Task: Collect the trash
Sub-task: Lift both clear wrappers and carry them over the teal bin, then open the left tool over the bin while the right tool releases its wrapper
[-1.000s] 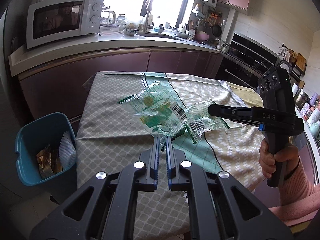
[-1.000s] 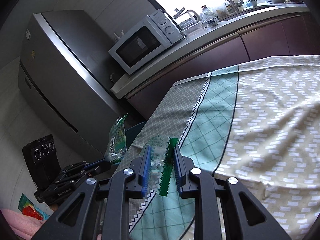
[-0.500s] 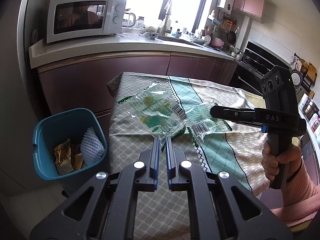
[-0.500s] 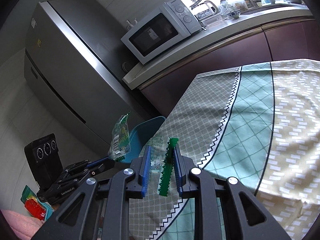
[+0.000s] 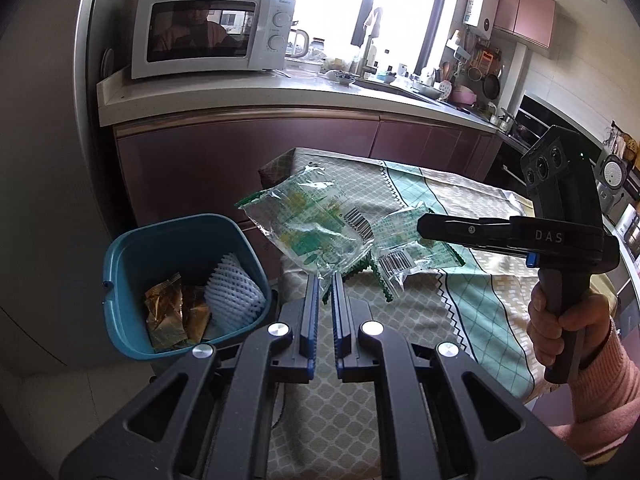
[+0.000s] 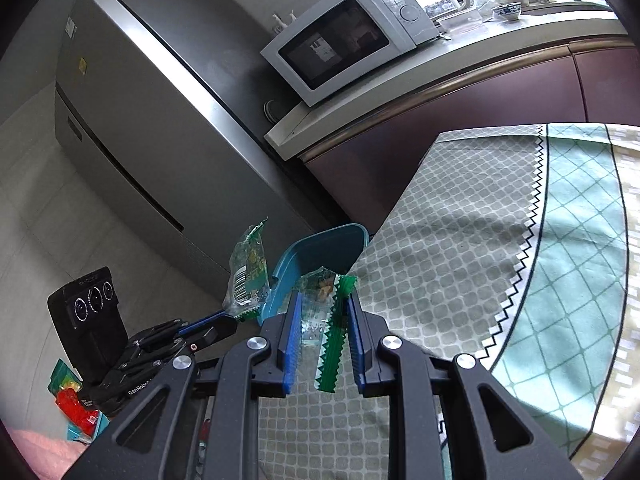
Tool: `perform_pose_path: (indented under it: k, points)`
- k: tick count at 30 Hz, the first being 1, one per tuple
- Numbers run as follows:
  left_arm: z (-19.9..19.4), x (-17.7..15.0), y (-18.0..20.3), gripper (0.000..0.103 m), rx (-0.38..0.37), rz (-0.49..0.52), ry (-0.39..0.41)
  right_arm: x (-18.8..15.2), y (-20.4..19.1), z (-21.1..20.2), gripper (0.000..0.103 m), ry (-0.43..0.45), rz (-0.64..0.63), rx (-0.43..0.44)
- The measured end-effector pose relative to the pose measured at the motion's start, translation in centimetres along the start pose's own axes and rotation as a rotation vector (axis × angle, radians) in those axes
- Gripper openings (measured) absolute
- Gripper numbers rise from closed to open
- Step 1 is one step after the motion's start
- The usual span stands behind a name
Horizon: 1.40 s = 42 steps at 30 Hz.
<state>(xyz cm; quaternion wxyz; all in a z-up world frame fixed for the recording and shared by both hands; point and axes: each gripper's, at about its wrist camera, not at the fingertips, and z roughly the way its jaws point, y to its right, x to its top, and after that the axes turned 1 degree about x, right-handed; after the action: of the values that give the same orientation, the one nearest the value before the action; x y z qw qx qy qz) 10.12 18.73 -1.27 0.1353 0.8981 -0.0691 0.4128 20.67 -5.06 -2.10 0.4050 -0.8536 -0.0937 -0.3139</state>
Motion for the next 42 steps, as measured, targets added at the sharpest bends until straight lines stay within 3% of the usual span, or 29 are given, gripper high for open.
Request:
perform_pose_path:
  k: [20, 42]
  points:
    - [1.5, 0.0, -7.6, 0.007, 0.149, -0.085, -0.027, 2.7, -2.8, 8.8, 0.020, -0.094, -0.041, 0.012]
    - [5.2, -1.9, -11.5, 0.007, 0.211, -0.153, -0.099, 2.8, -4.4, 16.2, 0.020, -0.206, -0.068, -0.066]
